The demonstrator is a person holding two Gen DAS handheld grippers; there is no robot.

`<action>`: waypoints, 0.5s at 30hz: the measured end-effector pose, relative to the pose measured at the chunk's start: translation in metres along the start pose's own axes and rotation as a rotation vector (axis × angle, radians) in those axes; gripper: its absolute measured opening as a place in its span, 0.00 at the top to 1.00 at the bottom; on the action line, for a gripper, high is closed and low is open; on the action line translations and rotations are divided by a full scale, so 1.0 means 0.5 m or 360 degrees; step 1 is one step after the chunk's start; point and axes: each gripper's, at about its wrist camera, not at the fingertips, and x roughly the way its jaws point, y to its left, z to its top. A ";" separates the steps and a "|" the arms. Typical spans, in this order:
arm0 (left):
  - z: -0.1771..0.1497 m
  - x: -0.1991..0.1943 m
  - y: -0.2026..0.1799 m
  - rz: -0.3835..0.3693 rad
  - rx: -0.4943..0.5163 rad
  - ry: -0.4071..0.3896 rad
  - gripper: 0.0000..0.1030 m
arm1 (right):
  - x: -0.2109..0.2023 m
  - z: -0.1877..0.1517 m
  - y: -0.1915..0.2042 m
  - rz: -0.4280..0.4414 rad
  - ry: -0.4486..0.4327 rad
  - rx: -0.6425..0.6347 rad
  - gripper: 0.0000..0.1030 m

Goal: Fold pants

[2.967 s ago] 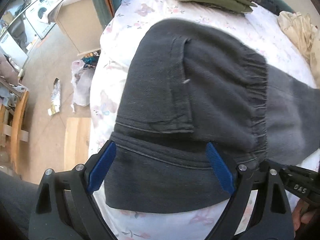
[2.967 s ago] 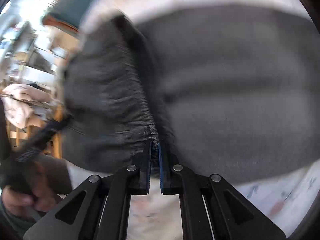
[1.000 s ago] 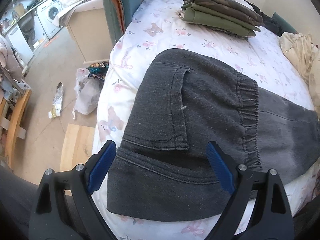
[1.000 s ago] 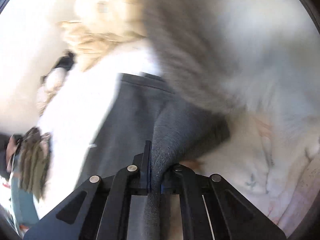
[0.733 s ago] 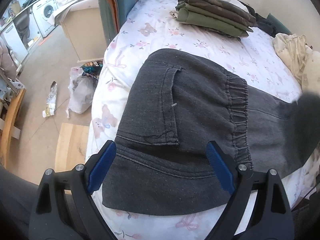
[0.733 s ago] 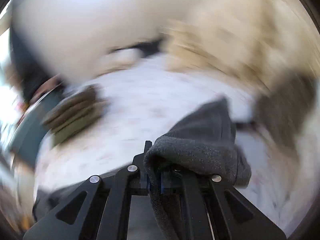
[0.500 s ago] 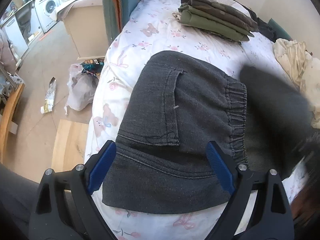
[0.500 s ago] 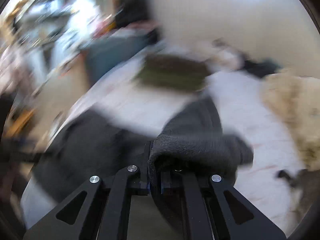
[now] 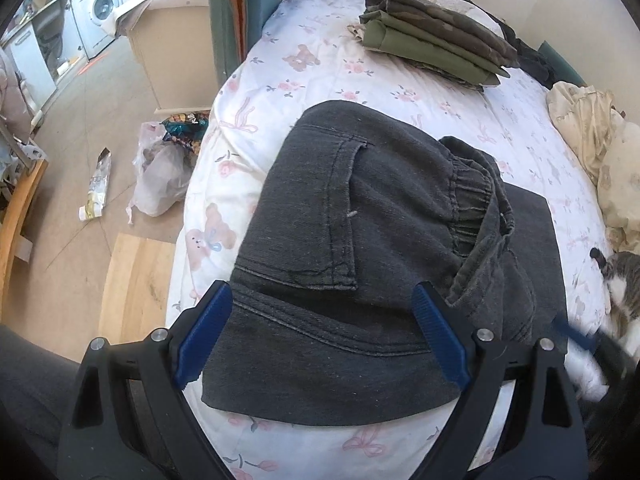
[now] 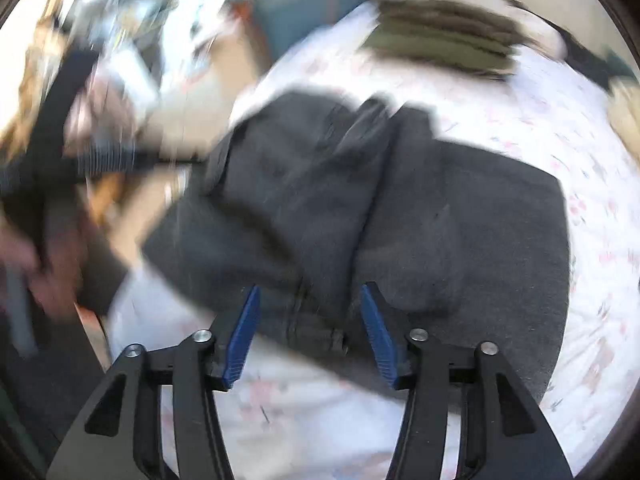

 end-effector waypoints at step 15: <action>-0.025 0.084 -0.176 -0.0342 0.0353 0.0200 0.24 | 0.097 -0.039 -0.213 0.0205 0.0020 0.1143 0.47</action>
